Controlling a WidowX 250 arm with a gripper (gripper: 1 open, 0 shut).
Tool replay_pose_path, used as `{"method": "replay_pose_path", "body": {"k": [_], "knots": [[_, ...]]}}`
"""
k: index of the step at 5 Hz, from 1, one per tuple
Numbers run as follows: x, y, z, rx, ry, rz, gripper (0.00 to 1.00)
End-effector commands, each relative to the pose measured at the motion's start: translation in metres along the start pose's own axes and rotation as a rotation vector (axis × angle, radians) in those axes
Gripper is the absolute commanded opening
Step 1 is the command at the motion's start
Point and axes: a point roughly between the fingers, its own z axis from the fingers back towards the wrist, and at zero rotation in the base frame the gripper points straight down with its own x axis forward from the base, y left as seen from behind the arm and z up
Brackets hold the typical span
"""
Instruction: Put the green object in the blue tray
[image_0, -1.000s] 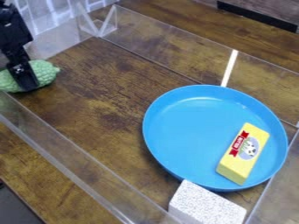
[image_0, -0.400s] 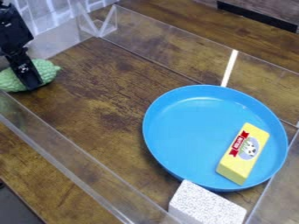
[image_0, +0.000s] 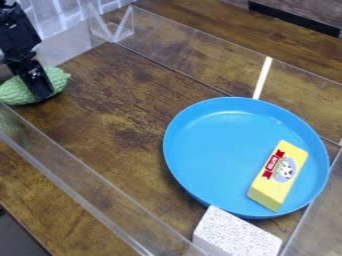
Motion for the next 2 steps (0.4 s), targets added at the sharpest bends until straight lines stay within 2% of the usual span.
{"method": "replay_pose_path", "body": {"k": [1, 2], "knots": [[0.0030, 0.0156, 0.0133, 0.053, -0.042, 0.097, 0.00], [0.0039, 0.0112, 0.0089, 0.059, -0.057, 0.172, 0.00]]}}
